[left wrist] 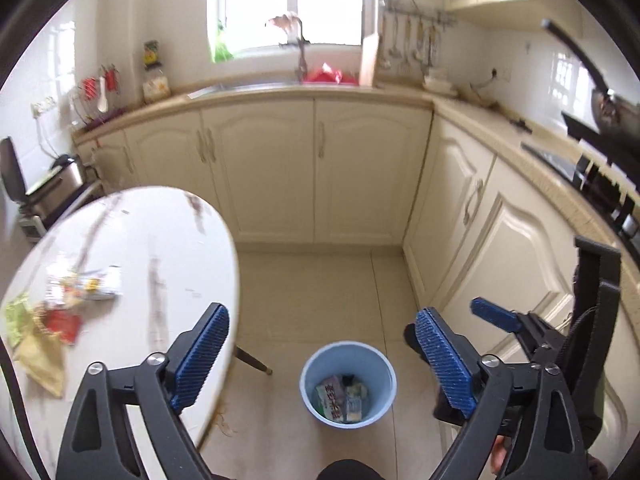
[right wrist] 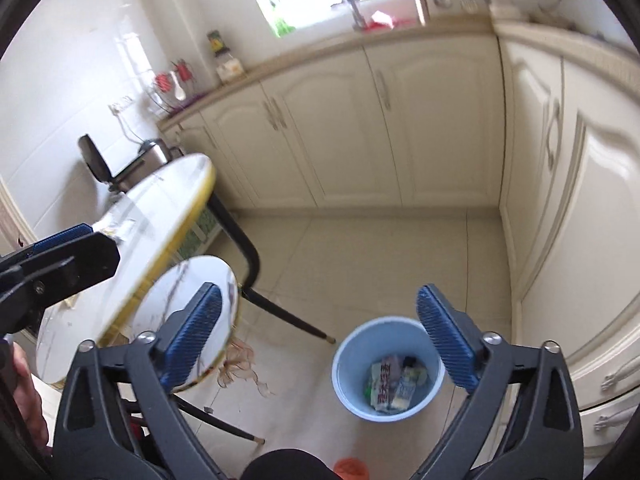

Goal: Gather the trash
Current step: 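Move both tools back over the remaining table trash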

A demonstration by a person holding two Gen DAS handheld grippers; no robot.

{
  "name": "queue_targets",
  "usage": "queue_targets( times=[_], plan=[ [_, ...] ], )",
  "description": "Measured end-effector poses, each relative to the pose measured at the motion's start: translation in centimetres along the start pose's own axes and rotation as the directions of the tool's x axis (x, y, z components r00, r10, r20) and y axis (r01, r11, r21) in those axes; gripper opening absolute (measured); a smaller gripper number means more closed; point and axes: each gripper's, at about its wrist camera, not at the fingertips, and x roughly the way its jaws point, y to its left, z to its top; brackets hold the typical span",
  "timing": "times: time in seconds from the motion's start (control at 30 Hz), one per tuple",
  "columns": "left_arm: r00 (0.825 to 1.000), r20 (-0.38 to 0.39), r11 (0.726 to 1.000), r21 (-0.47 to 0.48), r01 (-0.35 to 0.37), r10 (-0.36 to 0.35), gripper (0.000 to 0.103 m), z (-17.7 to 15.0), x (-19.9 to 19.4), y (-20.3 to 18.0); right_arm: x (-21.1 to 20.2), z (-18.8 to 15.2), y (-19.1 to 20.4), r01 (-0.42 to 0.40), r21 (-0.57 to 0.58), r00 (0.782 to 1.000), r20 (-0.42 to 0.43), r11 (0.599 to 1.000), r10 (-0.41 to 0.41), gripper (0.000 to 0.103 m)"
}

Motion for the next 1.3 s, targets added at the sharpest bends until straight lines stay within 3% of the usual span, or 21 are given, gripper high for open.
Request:
queue_targets(
  times=[0.07, 0.3, 0.4, 0.57, 0.7, 1.0, 1.13, 1.23, 1.3],
  plan=[
    [0.998, 0.052, 0.999, -0.019, -0.042, 0.043, 0.102, -1.4, -3.7, 1.5, -2.0, 0.5, 2.6, -0.011, -0.038, 0.999, 0.043, 0.999, 0.013, 0.103],
    [0.968, 0.153, 0.973, -0.142, -0.179, 0.201, 0.102, -5.8, -13.5, 9.9, -5.8, 1.6, 11.6, -0.056, -0.179, 0.99, 0.114, 0.982, 0.078, 0.103],
    [0.952, 0.141, 0.947, -0.214, -0.238, 0.271, 0.102, -8.7, -17.1, 12.7, -5.5, 1.8, 15.3, -0.081, -0.238, 0.989, 0.1, 0.968, 0.107, 0.103],
    [0.937, 0.065, 0.888, -0.349, -0.3, 0.342, 0.102, -11.1, -18.8, 16.3, -3.5, 1.1, 20.0, -0.118, -0.309, 0.989, 0.045, 0.944, 0.138, 0.103],
    [0.936, -0.028, 0.834, -0.444, -0.326, 0.351, 0.102, -10.3, -16.8, 19.1, -0.7, 1.0, 22.2, -0.136, -0.365, 0.99, -0.011, 0.921, 0.142, 0.103],
    [0.939, -0.191, 0.752, -0.562, -0.344, 0.286, 0.102, -7.3, -9.2, 24.2, 6.9, 2.5, 24.0, -0.141, -0.429, 0.989, -0.104, 0.892, 0.106, 0.103],
    [0.92, -0.257, 0.724, -0.567, -0.392, 0.297, 0.102, -5.6, -5.3, 26.6, 9.8, 3.4, 24.6, -0.155, -0.438, 0.985, -0.139, 0.885, 0.103, 0.103],
    [0.904, -0.291, 0.716, -0.553, -0.425, 0.312, 0.102, -5.0, -3.2, 27.9, 11.4, 3.8, 24.8, -0.174, -0.439, 0.98, -0.164, 0.881, 0.112, 0.103],
    [0.892, -0.316, 0.726, -0.521, -0.448, 0.324, 0.102, -4.8, -1.9, 28.2, 12.2, 4.1, 24.8, -0.179, -0.436, 0.978, -0.174, 0.882, 0.112, 0.103]
  ],
)
